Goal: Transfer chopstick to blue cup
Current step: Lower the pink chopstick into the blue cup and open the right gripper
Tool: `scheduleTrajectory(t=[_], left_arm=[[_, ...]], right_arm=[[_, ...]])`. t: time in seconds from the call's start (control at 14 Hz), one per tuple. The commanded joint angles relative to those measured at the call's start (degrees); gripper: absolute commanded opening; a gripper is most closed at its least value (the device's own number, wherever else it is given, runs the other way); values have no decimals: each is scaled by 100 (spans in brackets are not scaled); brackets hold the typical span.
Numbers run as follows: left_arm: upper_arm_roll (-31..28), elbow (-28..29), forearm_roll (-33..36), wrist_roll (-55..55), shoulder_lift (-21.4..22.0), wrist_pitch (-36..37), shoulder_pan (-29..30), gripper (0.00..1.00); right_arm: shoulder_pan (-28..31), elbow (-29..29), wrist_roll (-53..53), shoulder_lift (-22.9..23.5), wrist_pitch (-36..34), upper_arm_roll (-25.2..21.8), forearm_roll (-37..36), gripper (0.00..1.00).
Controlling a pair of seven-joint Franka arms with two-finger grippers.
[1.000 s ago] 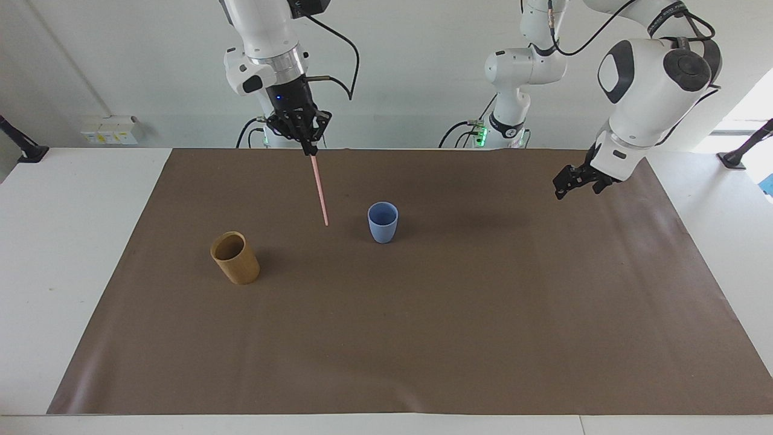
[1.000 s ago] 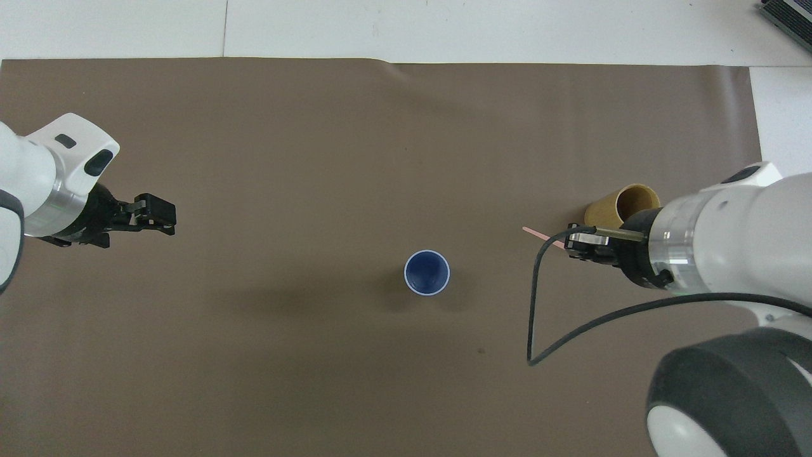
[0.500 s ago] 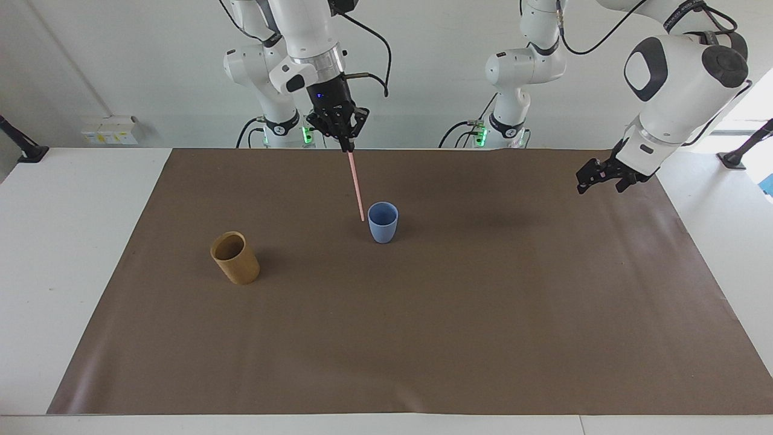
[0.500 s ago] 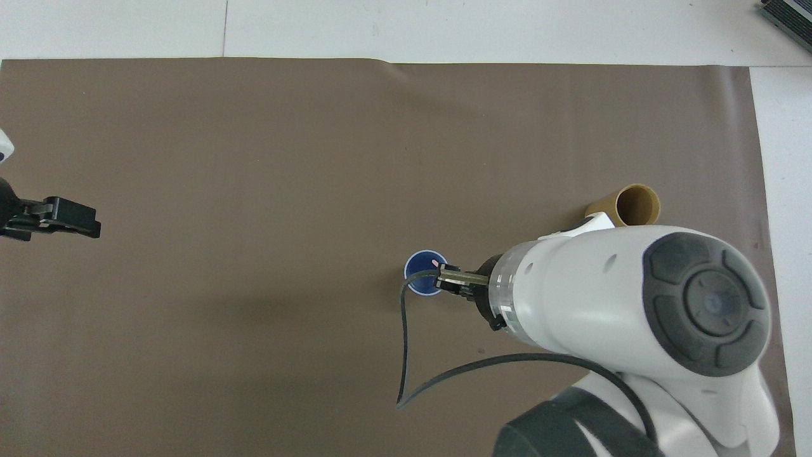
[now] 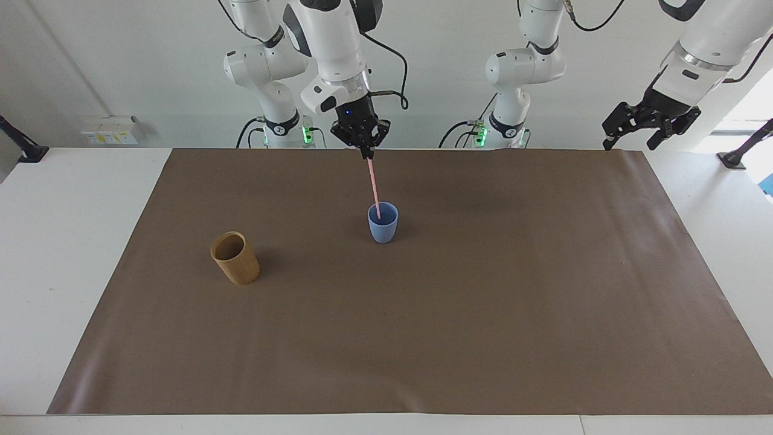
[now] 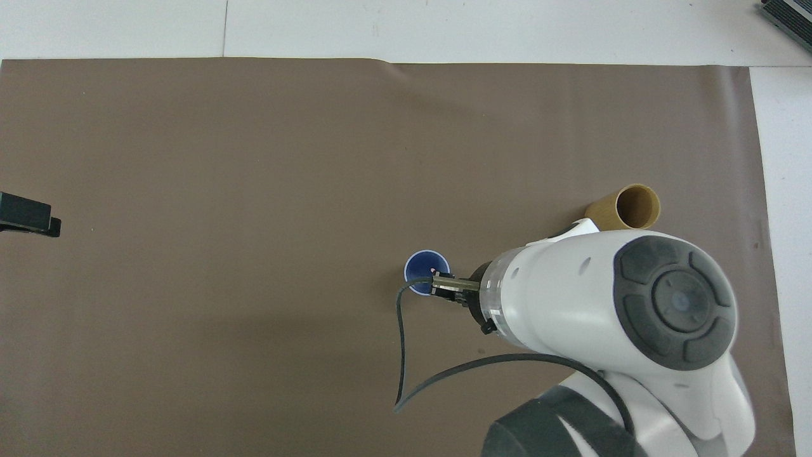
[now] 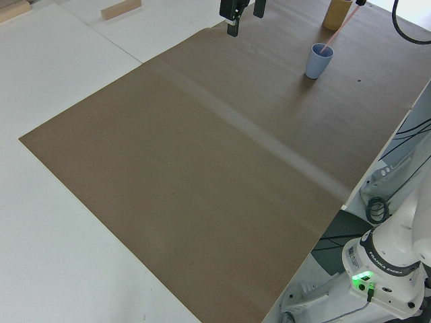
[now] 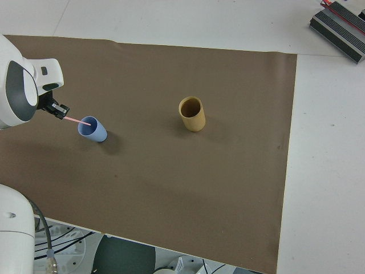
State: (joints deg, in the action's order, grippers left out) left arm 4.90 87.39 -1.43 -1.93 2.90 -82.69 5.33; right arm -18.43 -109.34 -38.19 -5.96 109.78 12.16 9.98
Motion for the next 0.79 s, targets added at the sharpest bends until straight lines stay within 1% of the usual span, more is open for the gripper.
scheduleTrajectory(t=[0.0, 0.14, 0.29, 0.36, 0.43, 0.5, 0.71], left_arm=[[38, 129, 3, -89, 158, 86, 65, 100], [38, 103, 3, -28, 150, 86, 65, 100], [46, 111, 3, -45, 158, 130, -5, 100], [46, 111, 3, -45, 158, 139, -14, 100], [55, 111, 3, -45, 158, 147, -32, 100], [64, 111, 3, -36, 158, 191, -32, 100], [108, 85, -6, -27, 150, 191, -32, 100]], right_arm=[[-152, -149, 181, 121, 428, -3, 92, 0], [-248, -306, 207, 183, 842, -12, 21, 0], [-249, -412, 329, 148, 870, -12, 12, 0], [-249, -456, 408, 131, 870, -12, -5, 2], [-249, -465, 435, 131, 852, -12, -75, 7], [-249, -457, 436, 131, 852, -12, -206, 16], [-249, -431, 436, 131, 826, -12, -427, 31]])
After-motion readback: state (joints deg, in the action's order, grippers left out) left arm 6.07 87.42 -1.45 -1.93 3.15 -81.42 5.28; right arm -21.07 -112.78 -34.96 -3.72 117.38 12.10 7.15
